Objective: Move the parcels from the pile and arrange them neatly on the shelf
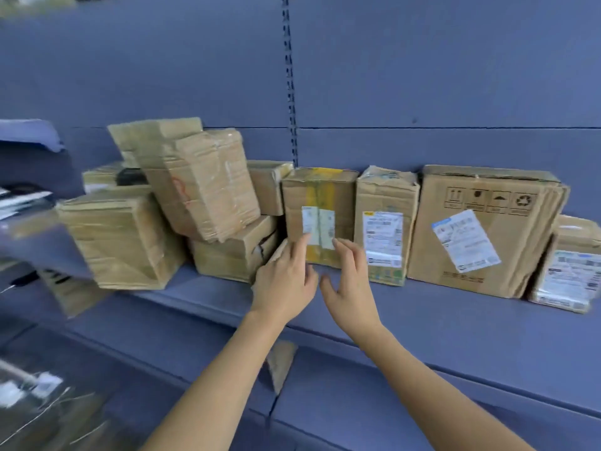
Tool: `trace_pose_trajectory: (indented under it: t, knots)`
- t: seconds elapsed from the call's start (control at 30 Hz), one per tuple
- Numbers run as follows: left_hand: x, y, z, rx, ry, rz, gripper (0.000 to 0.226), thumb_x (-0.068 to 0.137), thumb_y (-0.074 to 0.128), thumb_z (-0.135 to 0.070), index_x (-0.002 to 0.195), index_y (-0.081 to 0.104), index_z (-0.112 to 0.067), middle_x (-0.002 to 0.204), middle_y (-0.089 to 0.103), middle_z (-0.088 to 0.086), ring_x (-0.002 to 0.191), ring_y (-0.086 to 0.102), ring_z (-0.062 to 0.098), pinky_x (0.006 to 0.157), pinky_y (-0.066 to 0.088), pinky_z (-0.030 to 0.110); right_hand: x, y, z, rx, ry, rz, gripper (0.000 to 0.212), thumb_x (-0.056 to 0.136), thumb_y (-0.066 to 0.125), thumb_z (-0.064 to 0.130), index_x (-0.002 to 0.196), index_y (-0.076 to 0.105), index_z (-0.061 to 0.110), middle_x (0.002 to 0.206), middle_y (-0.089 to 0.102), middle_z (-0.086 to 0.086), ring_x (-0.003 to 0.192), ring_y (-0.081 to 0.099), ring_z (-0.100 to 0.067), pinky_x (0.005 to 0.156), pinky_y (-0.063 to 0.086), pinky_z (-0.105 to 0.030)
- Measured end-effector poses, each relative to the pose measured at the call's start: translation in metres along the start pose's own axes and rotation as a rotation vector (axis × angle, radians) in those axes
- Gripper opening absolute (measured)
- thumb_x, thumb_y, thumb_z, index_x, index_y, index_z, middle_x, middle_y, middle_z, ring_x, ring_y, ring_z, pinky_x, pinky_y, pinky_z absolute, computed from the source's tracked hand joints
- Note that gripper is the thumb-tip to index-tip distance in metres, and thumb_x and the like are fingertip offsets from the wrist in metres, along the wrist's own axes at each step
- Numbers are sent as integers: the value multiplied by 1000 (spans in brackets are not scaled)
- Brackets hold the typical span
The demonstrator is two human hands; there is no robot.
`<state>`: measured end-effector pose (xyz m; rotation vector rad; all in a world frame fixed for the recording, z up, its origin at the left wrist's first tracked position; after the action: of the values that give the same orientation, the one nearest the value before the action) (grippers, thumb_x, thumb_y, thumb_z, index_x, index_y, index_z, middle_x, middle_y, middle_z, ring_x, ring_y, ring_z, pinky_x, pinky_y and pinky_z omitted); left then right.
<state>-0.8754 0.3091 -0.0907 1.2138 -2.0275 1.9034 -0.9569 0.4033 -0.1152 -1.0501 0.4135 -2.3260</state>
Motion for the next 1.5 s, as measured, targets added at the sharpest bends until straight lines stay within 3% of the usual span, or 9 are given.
trace_pose_trajectory:
  t: [0.07, 0.2, 0.33, 0.57, 0.73, 0.97, 1.17, 1.33, 1.5]
  knots:
    - [-23, -30, 55, 59, -111, -24, 60, 91, 50, -28, 146, 27, -23, 119, 58, -3, 90, 63, 27, 66, 51, 39, 2, 55, 35, 58, -59, 84, 55, 91, 57, 3, 142, 37, 1, 143, 34, -10, 136, 33, -23, 112, 30, -29]
    - [-70, -83, 146, 139, -283, -78, 56, 92, 50, -27, 144, 31, -20, 115, 58, -2, 87, 62, 23, 59, 46, 35, -1, 142, 102, 155, -148, 226, 58, 89, 59, 4, 143, 36, 4, 139, 36, -9, 132, 35, -19, 103, 21, -11]
    - [-111, -115, 212, 210, -438, -121, 51, 93, 51, -28, 142, 34, -21, 115, 56, -4, 86, 62, 18, 56, 37, 28, -8, 207, 152, 227, -247, 350, 55, 88, 59, 3, 140, 39, 3, 136, 40, -10, 129, 39, -21, 101, 23, -12]
    - [-143, -134, 289, 255, -596, -110, 50, 92, 51, -26, 140, 36, -20, 109, 54, -6, 79, 62, 17, 58, 45, 31, -1, 298, 204, 361, -304, 491, 53, 91, 57, 7, 141, 40, 9, 139, 38, -3, 132, 37, -14, 100, 26, -12]
    - [-122, -147, 354, 300, -648, -123, 49, 92, 49, -24, 139, 36, -20, 113, 54, -7, 85, 63, 18, 64, 46, 30, 35, 357, 229, 429, -355, 507, 49, 92, 56, 6, 139, 44, 12, 138, 39, 0, 131, 36, -12, 101, 23, -11]
    - [-58, -158, 438, 307, -619, -144, 49, 93, 51, -24, 139, 37, -21, 113, 53, -7, 91, 61, 15, 62, 38, 27, 111, 429, 252, 457, -349, 468, 47, 89, 57, 4, 135, 48, 10, 137, 41, -2, 132, 35, -20, 111, 25, -26]
    - [-44, -132, 501, 224, -643, -74, 49, 93, 51, -29, 139, 35, -22, 121, 52, -5, 91, 63, 23, 68, 49, 34, 134, 497, 243, 437, -269, 510, 49, 91, 55, 6, 139, 43, 13, 140, 37, 2, 127, 26, -2, 92, 10, 9]
    - [-23, -119, 561, 119, -613, -58, 49, 92, 51, -30, 139, 35, -23, 120, 53, -5, 97, 61, 22, 70, 47, 35, 150, 544, 244, 413, -200, 487, 51, 91, 55, 4, 139, 42, 13, 141, 35, 2, 137, 29, -11, 106, 20, -11]
    - [0, -109, 623, 44, -489, 1, 49, 93, 50, -31, 138, 35, -23, 125, 53, -5, 102, 60, 19, 69, 44, 32, 177, 589, 253, 347, -111, 309, 51, 89, 58, 5, 138, 43, 9, 138, 39, -3, 135, 34, -18, 108, 22, -17]
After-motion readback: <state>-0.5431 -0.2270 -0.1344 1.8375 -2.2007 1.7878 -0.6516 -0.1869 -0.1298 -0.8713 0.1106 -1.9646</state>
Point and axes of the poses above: each hand's wrist, its own x-axis towards the middle knuckle, its own y-axis out of the palm, z = x × y, the point moved 4 cm from there along x, towards the middle knuckle
